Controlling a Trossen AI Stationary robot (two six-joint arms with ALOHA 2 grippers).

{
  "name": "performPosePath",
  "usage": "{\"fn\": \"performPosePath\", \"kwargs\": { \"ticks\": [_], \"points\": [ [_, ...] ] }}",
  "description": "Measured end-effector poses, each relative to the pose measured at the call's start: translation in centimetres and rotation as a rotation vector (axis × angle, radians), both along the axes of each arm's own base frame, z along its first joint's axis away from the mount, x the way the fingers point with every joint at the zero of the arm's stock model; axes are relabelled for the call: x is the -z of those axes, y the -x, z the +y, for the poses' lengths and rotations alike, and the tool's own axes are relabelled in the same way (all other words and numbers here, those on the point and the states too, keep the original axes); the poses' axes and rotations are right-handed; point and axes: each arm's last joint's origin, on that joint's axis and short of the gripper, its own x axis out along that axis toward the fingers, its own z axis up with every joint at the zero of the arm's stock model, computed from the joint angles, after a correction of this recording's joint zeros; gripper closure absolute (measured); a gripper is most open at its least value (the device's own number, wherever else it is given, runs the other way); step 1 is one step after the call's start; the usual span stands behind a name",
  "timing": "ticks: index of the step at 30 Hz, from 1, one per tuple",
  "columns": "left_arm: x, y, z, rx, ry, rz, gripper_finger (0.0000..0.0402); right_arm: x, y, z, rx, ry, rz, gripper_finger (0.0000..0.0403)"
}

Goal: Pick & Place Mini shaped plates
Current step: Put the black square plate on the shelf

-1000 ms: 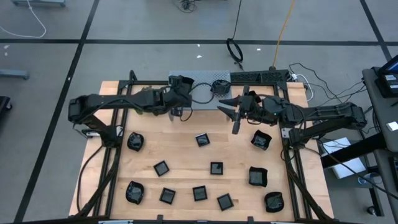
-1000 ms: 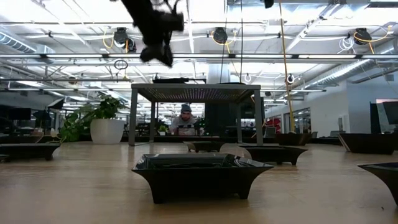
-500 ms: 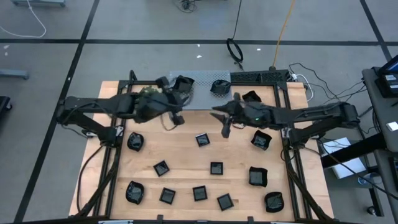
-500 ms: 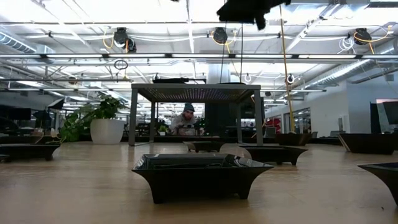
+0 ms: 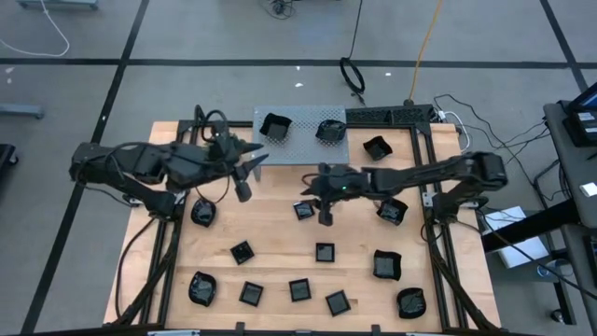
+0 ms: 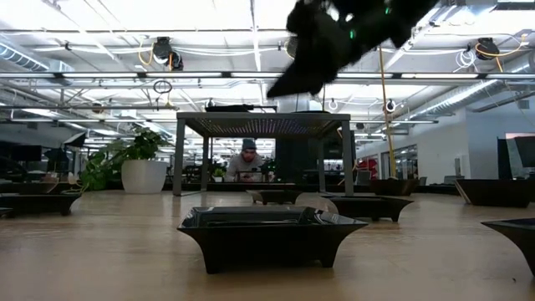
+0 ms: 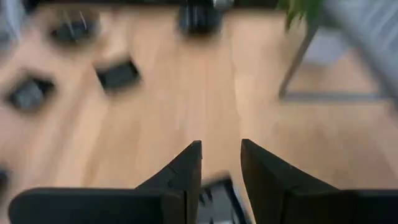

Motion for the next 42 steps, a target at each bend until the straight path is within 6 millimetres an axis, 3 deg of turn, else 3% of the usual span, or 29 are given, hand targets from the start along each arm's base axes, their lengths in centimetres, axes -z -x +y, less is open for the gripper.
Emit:
{"fn": "performPosePath", "kwargs": {
  "ticks": [10, 20, 27, 35, 42],
  "points": [
    [0.0, 0.2, -0.5, 0.027, -0.003, 0.002, 0.0286, 7.3, -1.9, 1.0, -0.224, 0.060, 0.201, 0.0302],
    [0.0, 0.2, -0.5, 0.027, -0.005, 0.006, 0.0286, 10.5, -2.3, 1.2, -0.220, 0.161, 0.288, 0.0302],
    [0.0, 0.2, -0.5, 0.026, -0.005, 0.007, 0.0286, 10.5, -2.3, 1.5, -0.239, 0.171, 0.288, 0.0303],
    [0.0, 0.2, -0.5, 0.025, -0.003, 0.007, 0.0286, 7.6, -2.0, 2.6, -0.229, 0.217, 0.211, 0.0303],
    [0.0, 0.2, -0.5, 0.025, -0.005, 0.008, 0.0286, 8.3, -2.2, 2.4, -0.225, 0.265, 0.220, 0.0303]
  ]
}}
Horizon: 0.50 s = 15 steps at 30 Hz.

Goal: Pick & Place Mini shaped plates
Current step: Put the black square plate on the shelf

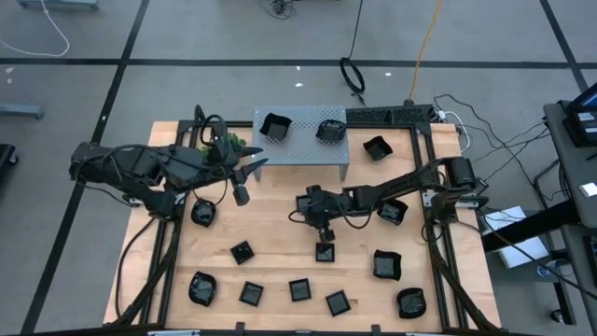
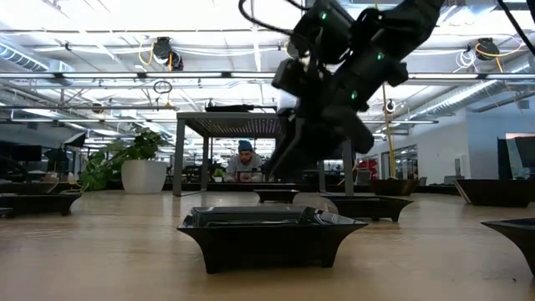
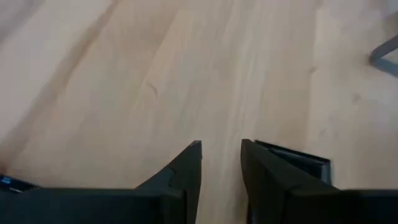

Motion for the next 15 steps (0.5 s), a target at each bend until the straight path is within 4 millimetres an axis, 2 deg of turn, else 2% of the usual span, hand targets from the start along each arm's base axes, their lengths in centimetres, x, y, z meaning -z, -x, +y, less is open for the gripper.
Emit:
{"fn": "performPosePath", "kwargs": {
  "ticks": [8, 15],
  "points": [
    [0.0, 0.0, 0.0, 0.001, -0.004, 0.002, 0.0286, 0.9, 0.3, -0.9, 0.038, 0.152, 0.037, 0.0303],
    [0.0, 0.0, 0.0, 0.001, -0.005, 0.003, 0.0286, 1.7, 1.0, -1.1, 0.072, 0.121, 0.061, 0.0303]
  ]
}}
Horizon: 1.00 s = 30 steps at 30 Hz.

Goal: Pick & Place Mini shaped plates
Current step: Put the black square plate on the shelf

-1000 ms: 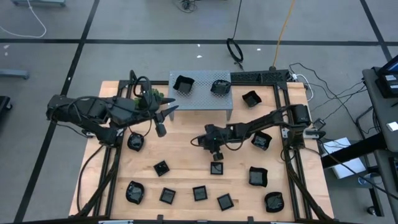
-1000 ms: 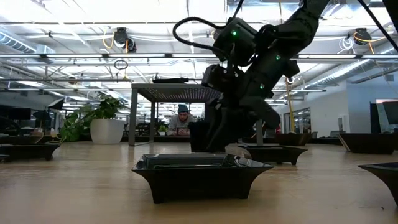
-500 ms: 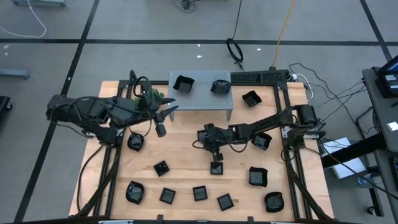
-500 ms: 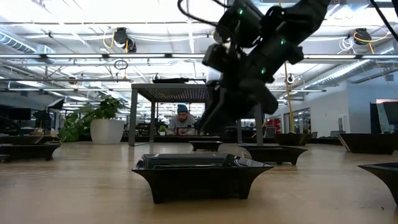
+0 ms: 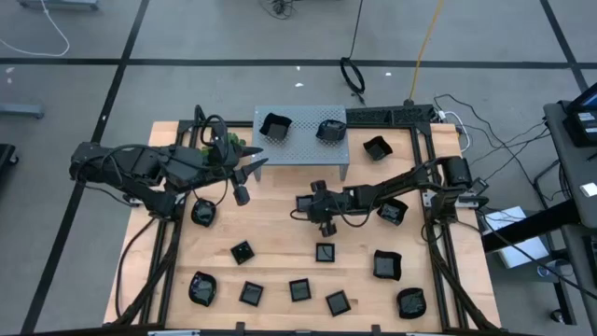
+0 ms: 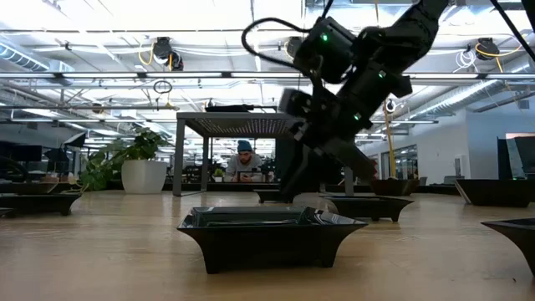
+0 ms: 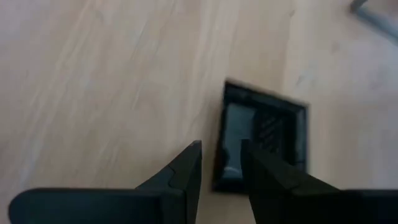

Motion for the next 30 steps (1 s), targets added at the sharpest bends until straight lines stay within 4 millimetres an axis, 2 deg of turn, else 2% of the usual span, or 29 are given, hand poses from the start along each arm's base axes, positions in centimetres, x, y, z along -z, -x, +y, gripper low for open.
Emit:
{"fn": "performPosePath", "kwargs": {
  "ticks": [11, 15, 20, 23, 26, 30],
  "points": [
    [0.0, 0.0, 0.0, 0.000, 0.000, 0.000, 0.0286, 1.5, 1.3, -0.1, 0.109, -0.040, -0.053, 0.0307],
    [0.0, 0.0, 0.0, 0.000, 0.000, 0.000, 0.0286, 1.6, 1.4, -0.1, 0.148, -0.066, -0.057, 0.0334],
    [0.0, 0.0, 0.0, 0.000, 0.000, -0.001, 0.0286, 1.4, 1.3, -0.2, 0.200, -0.094, -0.089, 0.0389],
    [0.0, 0.0, 0.0, 0.000, 0.000, -0.001, 0.0286, 1.3, 1.2, -0.1, 0.240, -0.114, -0.113, 0.0397],
    [0.0, 0.0, 0.0, 0.000, 0.000, -0.001, 0.0286, 0.6, 1.3, 0.2, 0.255, -0.121, -0.137, 0.0400],
    [0.0, 0.0, 0.0, 0.000, 0.000, -0.001, 0.0286, -1.6, 1.5, 1.1, 0.220, -0.134, -0.200, 0.0402]
  ]
}}
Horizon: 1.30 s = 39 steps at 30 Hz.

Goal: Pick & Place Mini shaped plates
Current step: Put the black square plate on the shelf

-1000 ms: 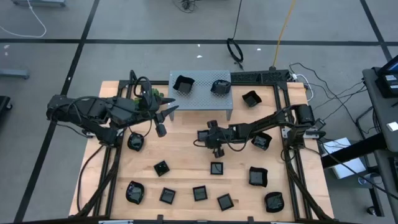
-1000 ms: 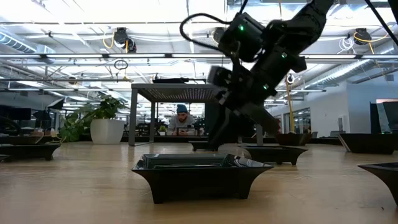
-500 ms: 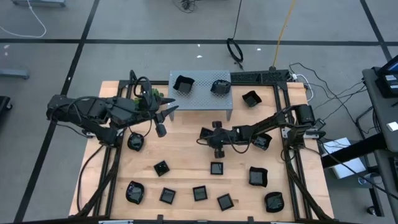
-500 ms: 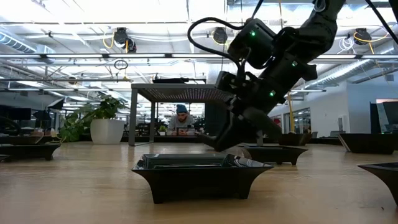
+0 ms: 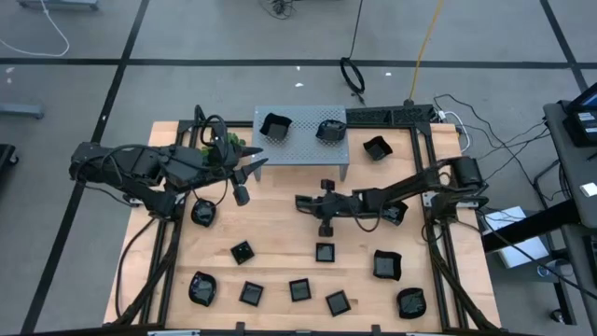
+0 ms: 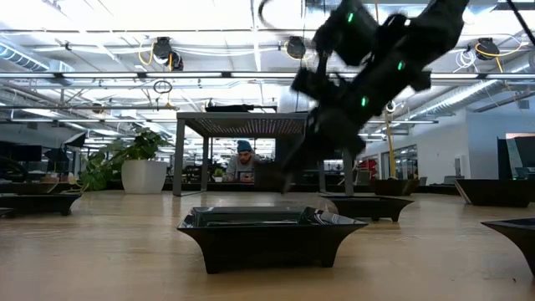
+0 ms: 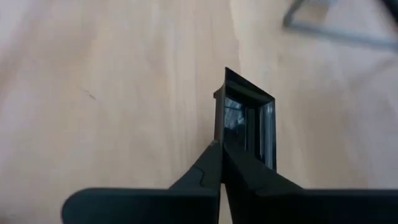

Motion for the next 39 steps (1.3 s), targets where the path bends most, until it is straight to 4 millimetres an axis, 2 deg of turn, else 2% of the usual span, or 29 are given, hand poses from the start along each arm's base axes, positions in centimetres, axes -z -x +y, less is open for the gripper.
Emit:
{"fn": "performPosePath", "kwargs": {
  "ticks": [5, 10, 16, 20, 28, 34, 39],
  "points": [
    [0.0, 0.0, 0.0, 0.000, 0.000, 0.000, 0.0286, -4.3, 1.0, 0.8, -0.028, -0.007, -0.124, 0.0403],
    [0.0, 0.0, 0.0, 0.000, 0.000, 0.000, 0.0286, -8.4, 2.4, 0.7, -0.033, -0.007, -0.260, 0.0403],
    [0.0, 0.0, 0.0, 0.000, 0.000, 0.000, 0.0286, -11.5, 3.5, -0.1, 0.057, 0.087, -0.379, 0.0403],
    [0.0, 0.0, 0.0, 0.000, 0.001, -0.003, 0.0286, -11.4, 3.6, -1.7, 0.142, 0.167, -0.357, 0.0403],
    [-0.5, -0.1, 0.0, 0.000, 0.014, -0.056, 0.0286, -10.4, 2.5, -6.0, 0.259, 0.235, -0.371, 0.0403],
    [-0.8, -0.2, 0.0, 0.000, 0.022, -0.092, 0.0286, -8.7, 2.5, -8.6, 0.276, 0.331, -0.232, 0.0403],
    [-0.8, -0.2, 0.2, -0.009, 0.022, -0.093, 0.0286, -8.8, 2.5, -9.5, 0.213, 0.311, -0.257, 0.0403]
  ]
}}
